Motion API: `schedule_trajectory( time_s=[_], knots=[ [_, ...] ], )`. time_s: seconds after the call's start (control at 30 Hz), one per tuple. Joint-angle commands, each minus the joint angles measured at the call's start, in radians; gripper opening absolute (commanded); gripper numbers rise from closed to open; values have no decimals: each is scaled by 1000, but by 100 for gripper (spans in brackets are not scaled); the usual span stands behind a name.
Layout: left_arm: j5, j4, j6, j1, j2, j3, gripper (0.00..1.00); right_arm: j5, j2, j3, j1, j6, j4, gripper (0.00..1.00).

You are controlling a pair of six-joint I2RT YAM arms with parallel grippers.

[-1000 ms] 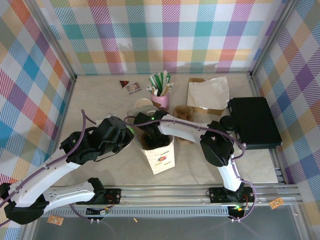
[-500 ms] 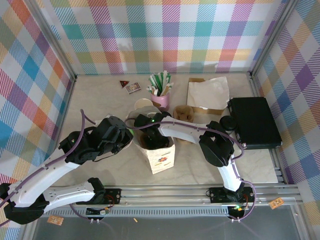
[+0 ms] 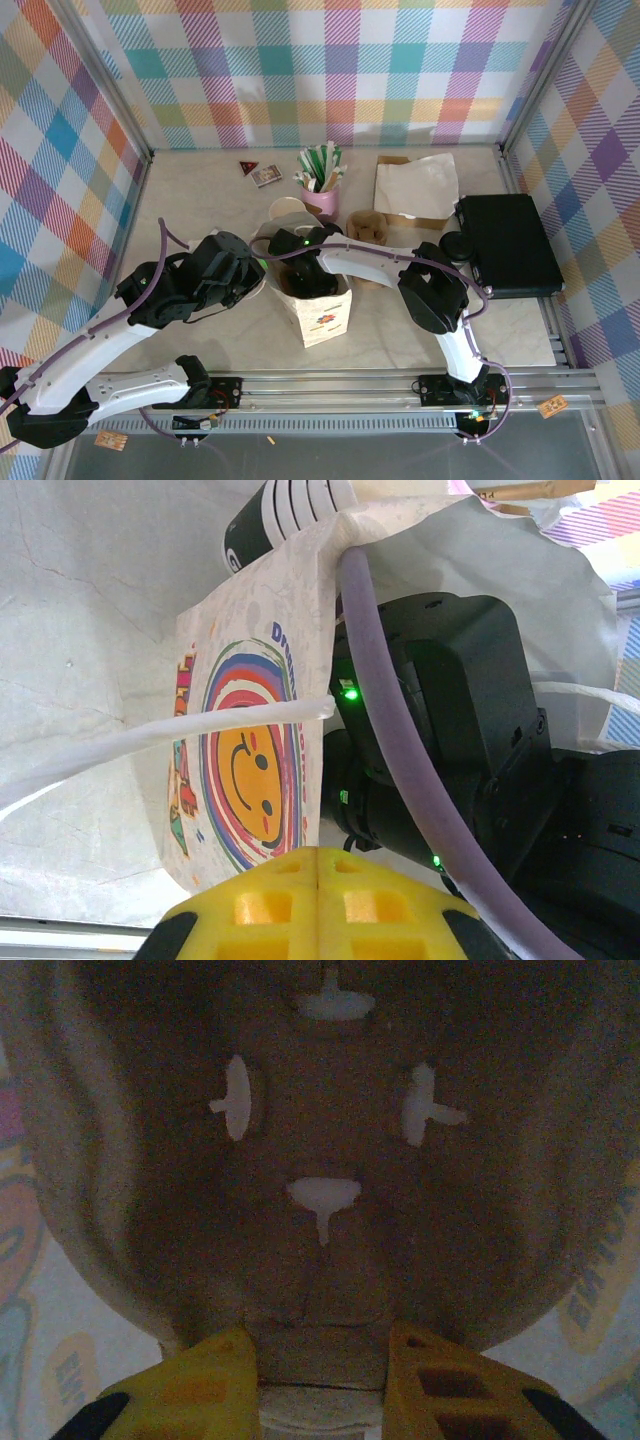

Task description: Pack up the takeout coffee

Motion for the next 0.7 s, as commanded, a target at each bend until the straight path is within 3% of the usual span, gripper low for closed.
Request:
schedule_trajectory(
  time_s=[0.0, 0.3, 0.67],
  knots=[
    [-12, -30, -19, -10, -22, 13, 0, 9, -8, 20, -8, 6, -82, 34],
    [-3, -110, 9, -10, 23, 55, 0, -9, -47, 146, -6, 20, -202, 57],
    [4, -173, 55, -10, 93, 133, 0, -37, -75, 311, 2, 14, -301, 60]
  ],
)
